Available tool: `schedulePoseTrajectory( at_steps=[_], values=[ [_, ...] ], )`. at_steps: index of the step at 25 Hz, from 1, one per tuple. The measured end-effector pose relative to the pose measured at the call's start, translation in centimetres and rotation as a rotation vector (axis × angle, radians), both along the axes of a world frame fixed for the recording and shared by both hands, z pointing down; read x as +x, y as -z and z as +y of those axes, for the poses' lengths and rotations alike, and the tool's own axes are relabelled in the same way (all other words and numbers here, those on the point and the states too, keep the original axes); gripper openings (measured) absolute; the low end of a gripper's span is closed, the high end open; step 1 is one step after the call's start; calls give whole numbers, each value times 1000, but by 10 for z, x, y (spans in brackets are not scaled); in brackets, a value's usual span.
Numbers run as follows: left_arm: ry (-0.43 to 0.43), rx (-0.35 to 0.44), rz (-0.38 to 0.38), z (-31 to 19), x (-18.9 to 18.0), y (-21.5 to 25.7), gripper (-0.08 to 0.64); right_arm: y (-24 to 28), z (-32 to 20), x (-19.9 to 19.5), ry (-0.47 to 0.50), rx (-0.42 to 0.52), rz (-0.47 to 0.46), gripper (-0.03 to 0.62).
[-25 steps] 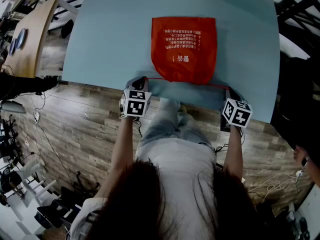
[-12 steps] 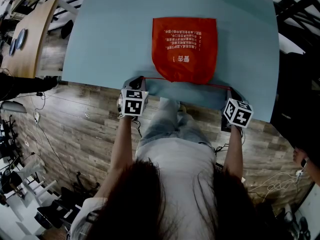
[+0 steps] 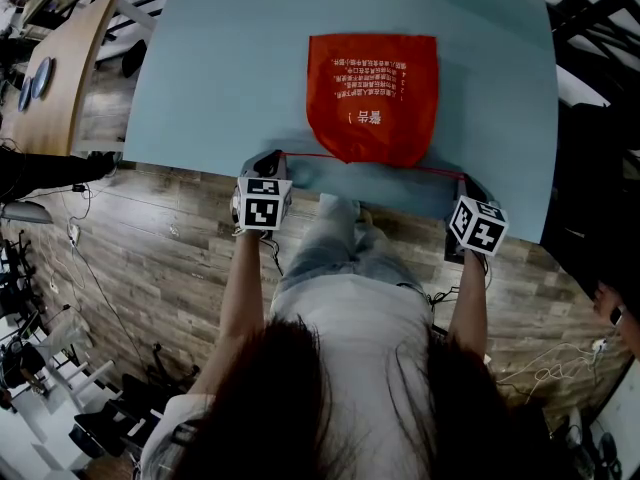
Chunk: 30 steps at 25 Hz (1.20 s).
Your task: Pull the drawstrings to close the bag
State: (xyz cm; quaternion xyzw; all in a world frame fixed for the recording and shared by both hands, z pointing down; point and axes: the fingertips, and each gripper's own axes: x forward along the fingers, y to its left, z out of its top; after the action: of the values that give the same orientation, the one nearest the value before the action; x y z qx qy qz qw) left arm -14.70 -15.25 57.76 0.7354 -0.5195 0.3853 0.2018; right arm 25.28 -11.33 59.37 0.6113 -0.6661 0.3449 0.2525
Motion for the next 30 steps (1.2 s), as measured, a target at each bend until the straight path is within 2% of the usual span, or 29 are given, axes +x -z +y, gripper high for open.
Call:
schedulePoseTrajectory(
  at_steps=[30],
  values=[
    [41,-2,15,-2,-22,4,15,1,8,22,-71,-4,35,21]
  ],
)
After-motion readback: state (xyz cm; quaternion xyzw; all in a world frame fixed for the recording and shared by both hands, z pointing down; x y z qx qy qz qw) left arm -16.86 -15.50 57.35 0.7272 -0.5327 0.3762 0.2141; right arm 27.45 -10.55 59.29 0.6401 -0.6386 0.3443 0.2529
